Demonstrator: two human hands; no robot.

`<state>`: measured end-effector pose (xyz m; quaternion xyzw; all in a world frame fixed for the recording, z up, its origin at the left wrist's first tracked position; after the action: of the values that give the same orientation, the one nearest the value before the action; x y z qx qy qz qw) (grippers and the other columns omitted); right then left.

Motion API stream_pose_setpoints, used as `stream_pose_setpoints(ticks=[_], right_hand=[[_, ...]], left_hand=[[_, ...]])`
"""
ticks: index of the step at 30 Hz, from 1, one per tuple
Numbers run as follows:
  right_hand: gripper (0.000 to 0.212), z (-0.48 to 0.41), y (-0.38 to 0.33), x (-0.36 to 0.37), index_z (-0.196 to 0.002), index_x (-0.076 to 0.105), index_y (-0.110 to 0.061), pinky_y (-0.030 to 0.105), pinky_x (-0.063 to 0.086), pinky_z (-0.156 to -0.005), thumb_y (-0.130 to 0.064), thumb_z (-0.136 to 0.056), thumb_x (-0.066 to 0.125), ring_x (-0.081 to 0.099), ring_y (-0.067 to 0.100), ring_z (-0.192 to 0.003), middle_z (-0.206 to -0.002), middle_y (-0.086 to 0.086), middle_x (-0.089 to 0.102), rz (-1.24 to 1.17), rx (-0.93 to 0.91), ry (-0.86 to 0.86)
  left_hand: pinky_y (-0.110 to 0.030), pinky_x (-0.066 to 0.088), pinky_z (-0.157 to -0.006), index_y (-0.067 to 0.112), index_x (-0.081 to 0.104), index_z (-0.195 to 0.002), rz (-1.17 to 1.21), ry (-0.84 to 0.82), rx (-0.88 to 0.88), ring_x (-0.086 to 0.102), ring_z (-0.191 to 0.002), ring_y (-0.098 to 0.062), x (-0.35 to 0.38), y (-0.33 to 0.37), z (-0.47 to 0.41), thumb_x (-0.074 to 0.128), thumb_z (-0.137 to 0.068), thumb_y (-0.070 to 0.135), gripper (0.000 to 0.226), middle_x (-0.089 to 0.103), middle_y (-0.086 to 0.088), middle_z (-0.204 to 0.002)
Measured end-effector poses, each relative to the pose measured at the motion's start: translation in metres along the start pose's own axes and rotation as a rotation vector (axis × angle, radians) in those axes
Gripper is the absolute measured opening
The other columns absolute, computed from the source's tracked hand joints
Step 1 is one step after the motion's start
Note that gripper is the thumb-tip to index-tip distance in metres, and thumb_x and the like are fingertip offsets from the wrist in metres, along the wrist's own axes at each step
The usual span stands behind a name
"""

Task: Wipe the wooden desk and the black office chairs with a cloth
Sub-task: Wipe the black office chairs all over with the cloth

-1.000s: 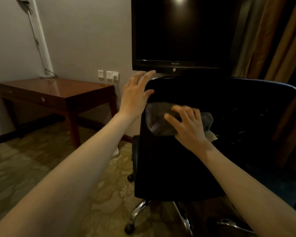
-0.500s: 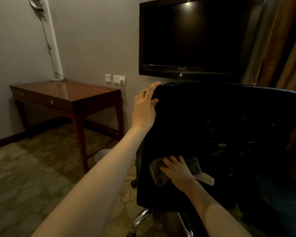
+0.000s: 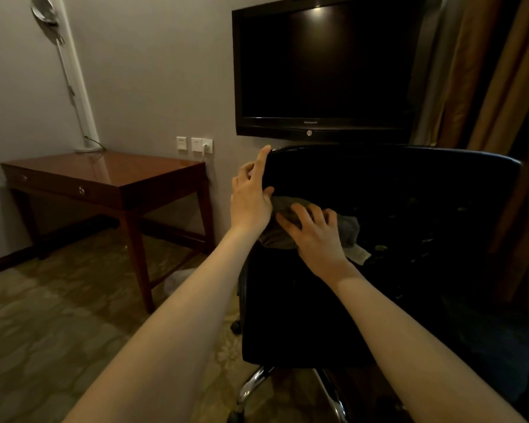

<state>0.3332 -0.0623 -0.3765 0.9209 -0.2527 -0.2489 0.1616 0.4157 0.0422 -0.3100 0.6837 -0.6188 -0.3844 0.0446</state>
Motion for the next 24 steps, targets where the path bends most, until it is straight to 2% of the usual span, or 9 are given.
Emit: stream_pose_setpoints(ticks=[3, 5, 7, 9, 12, 14, 16, 19, 24], right_hand=[[0.058, -0.002, -0.004, -0.013, -0.127, 0.058, -0.026, 0.048, 0.041, -0.091, -0.011, -0.072, 0.071, 0.036, 0.033, -0.115, -0.132, 0.010, 0.043, -0.035, -0.063, -0.313], [0.057, 0.006, -0.002, -0.013, -0.142, 0.037, -0.027, 0.051, 0.029, -0.103, -0.010, -0.090, 0.053, 0.024, 0.034, -0.131, -0.148, 0.009, 0.025, -0.024, -0.220, -0.625], [0.054, 0.022, 0.006, -0.017, -0.144, 0.034, -0.027, 0.051, 0.026, -0.105, -0.010, -0.094, 0.047, 0.024, 0.035, -0.134, -0.151, 0.009, 0.021, -0.009, -0.422, -0.730], [0.051, 0.043, 0.018, -0.021, -0.134, 0.050, -0.028, 0.049, 0.039, -0.096, -0.014, -0.086, 0.061, 0.043, 0.033, -0.125, -0.142, 0.009, 0.041, 0.029, -0.501, -0.647], [0.039, 0.060, 0.054, -0.033, -0.113, 0.066, -0.027, 0.040, 0.045, -0.076, -0.015, -0.078, 0.054, 0.059, 0.031, -0.096, -0.115, 0.009, 0.058, -0.005, -0.242, -0.310], [0.048, 0.060, 0.079, -0.044, -0.117, 0.062, -0.024, 0.038, 0.039, -0.076, -0.013, -0.072, 0.051, 0.053, 0.033, -0.094, -0.114, 0.011, 0.050, -0.046, 0.004, -0.141], [0.058, 0.052, 0.102, -0.057, -0.122, 0.055, -0.022, 0.042, 0.045, -0.077, -0.013, -0.066, 0.059, 0.046, 0.033, -0.097, -0.116, 0.012, 0.042, -0.067, 0.223, 0.006], [0.060, 0.037, 0.130, -0.066, -0.125, 0.047, -0.019, 0.051, 0.044, -0.083, -0.005, -0.069, 0.066, 0.038, 0.032, -0.102, -0.121, 0.013, 0.038, -0.198, 0.483, 0.130], [0.057, 0.037, 0.122, -0.031, -0.128, 0.039, -0.016, 0.047, 0.048, -0.085, -0.009, -0.077, 0.063, 0.044, 0.033, -0.106, -0.125, 0.014, 0.038, -0.217, 0.490, 0.214]], left_hand=[[-0.045, 0.036, -0.100, 0.034, 0.010, -0.149, -0.089, -0.048, -0.019, 0.036, -0.124, -0.029, -0.002, 0.007, 0.005, 0.054, -0.090, 0.006, 0.079, 0.033, -0.009, -0.142], [-0.047, 0.030, -0.105, 0.027, 0.009, -0.150, -0.158, -0.025, -0.035, 0.030, -0.131, -0.031, -0.004, 0.014, 0.010, 0.055, -0.089, 0.007, 0.080, 0.026, -0.011, -0.147], [-0.045, 0.022, -0.110, 0.017, 0.010, -0.151, -0.240, 0.018, 0.026, 0.022, -0.139, -0.028, -0.006, 0.025, 0.017, 0.053, -0.088, 0.008, 0.077, 0.019, -0.011, -0.153], [-0.041, 0.020, -0.112, 0.012, 0.018, -0.149, -0.350, 0.020, 0.308, 0.023, -0.142, -0.024, -0.001, 0.040, 0.024, 0.053, -0.084, 0.007, 0.075, 0.020, -0.009, -0.155], [-0.038, 0.020, -0.112, 0.011, 0.033, -0.145, -0.568, -0.089, 0.750, 0.033, -0.138, -0.024, 0.024, 0.055, 0.026, 0.065, -0.077, 0.006, 0.075, 0.029, -0.009, -0.152], [-0.034, 0.006, -0.113, 0.013, 0.028, -0.147, -0.626, -0.151, 0.756, 0.019, -0.144, -0.023, 0.038, 0.063, 0.022, 0.060, -0.083, 0.007, 0.072, 0.015, -0.009, -0.157], [-0.029, -0.003, -0.112, 0.013, 0.018, -0.150, -0.571, -0.140, 0.616, 0.006, -0.146, -0.021, 0.045, 0.066, 0.016, 0.053, -0.087, 0.005, 0.072, 0.003, -0.006, -0.159], [-0.030, 0.003, -0.113, 0.011, 0.018, -0.149, -0.477, -0.086, 0.589, 0.013, -0.145, -0.021, 0.051, 0.069, 0.011, 0.061, -0.085, 0.009, 0.078, 0.010, -0.007, -0.158], [-0.036, 0.019, -0.112, 0.009, 0.020, -0.147, -0.429, -0.073, 0.704, 0.021, -0.138, -0.021, 0.066, 0.060, 0.012, 0.073, -0.072, 0.005, 0.092, 0.022, -0.011, -0.154]])
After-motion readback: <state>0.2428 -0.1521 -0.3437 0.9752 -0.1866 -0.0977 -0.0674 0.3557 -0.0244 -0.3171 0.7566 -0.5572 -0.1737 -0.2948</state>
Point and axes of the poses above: each hand's wrist, its own z-axis away from the middle knuckle, its own x-axis out of the palm, y = z × x, the point moved 3 cm from there along -z, towards the middle knuckle
